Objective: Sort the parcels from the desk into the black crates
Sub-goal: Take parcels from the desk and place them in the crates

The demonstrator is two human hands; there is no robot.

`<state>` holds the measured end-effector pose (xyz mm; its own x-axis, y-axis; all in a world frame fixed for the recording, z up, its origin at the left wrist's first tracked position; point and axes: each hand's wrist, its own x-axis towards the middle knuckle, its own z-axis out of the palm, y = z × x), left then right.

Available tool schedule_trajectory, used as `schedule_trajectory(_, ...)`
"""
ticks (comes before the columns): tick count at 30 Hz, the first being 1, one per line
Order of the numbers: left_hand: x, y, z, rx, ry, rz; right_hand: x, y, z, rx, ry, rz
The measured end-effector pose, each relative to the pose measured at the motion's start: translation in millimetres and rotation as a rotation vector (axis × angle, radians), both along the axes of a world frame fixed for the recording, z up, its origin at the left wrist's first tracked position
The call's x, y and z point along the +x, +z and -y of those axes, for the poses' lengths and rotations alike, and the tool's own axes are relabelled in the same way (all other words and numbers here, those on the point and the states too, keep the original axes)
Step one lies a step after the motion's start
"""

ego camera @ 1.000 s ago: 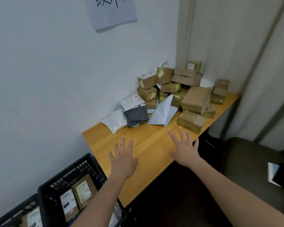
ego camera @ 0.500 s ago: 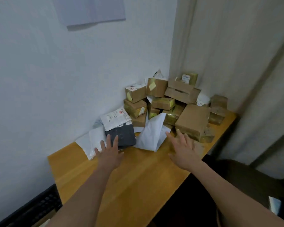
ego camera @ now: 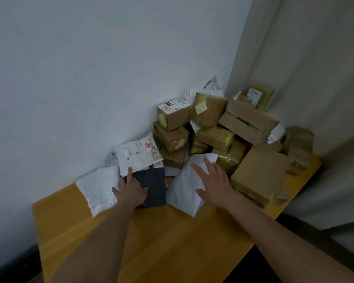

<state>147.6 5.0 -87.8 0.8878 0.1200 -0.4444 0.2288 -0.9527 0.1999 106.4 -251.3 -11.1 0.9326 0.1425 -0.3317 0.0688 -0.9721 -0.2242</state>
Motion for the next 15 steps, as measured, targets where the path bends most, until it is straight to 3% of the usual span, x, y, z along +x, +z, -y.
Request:
schedule_trajectory(7,23,-11,1,-0.122,0.167,-0.032,36,-3,23,0.010,0.060,-0.058)
schedule_trajectory(12,24,6,-2,-0.021,0.055,0.129,58,1,23,0.113,0.086,-0.074)
schedule_trajectory(15,20,28,-4,0.022,-0.083,0.239,71,2,16,0.290,0.038,-0.117)
